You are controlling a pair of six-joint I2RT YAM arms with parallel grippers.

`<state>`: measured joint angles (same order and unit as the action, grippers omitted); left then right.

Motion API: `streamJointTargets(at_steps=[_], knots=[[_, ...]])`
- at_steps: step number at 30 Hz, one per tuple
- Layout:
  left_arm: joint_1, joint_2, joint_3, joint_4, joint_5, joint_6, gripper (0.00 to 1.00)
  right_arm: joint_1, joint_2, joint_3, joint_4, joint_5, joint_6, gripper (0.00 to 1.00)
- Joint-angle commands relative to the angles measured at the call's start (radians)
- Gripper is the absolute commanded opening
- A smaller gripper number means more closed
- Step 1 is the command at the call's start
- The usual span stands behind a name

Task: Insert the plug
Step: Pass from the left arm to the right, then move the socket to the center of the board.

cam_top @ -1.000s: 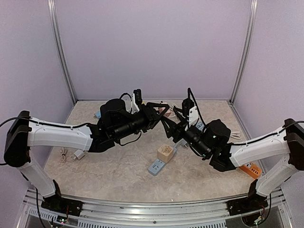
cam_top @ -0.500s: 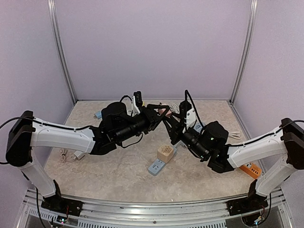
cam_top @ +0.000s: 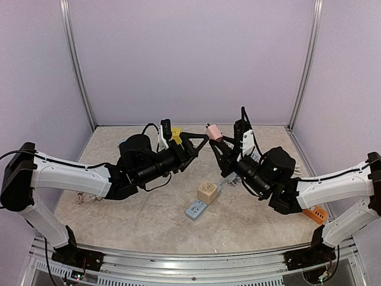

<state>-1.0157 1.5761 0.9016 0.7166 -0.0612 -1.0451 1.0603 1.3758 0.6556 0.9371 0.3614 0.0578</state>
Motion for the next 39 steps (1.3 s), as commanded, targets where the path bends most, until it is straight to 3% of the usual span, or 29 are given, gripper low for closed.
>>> streamJointTargets(at_steps=[1,9,17,27,33,39], knots=[[0.019,-0.125,-0.042,-0.122,-0.083,0.115,0.99,0.003,-0.129,-0.038,-0.171,0.105,0.043,0.0],[0.025,-0.198,-0.024,-0.542,-0.176,0.227,0.99,0.001,-0.397,-0.035,-0.491,0.249,0.052,0.0],[-0.001,-0.086,0.026,-0.833,-0.172,0.36,0.99,0.001,-0.568,-0.01,-0.761,0.296,0.135,0.0],[-0.075,0.082,0.09,-0.929,-0.079,0.586,0.99,0.001,-0.555,0.082,-0.972,0.257,0.218,0.0],[-0.124,0.203,0.185,-1.002,-0.118,0.62,0.99,0.001,-0.531,0.132,-1.037,0.234,0.237,0.0],[-0.126,0.274,0.226,-0.998,-0.071,0.612,0.94,0.001,-0.553,0.13,-1.055,0.246,0.244,0.0]])
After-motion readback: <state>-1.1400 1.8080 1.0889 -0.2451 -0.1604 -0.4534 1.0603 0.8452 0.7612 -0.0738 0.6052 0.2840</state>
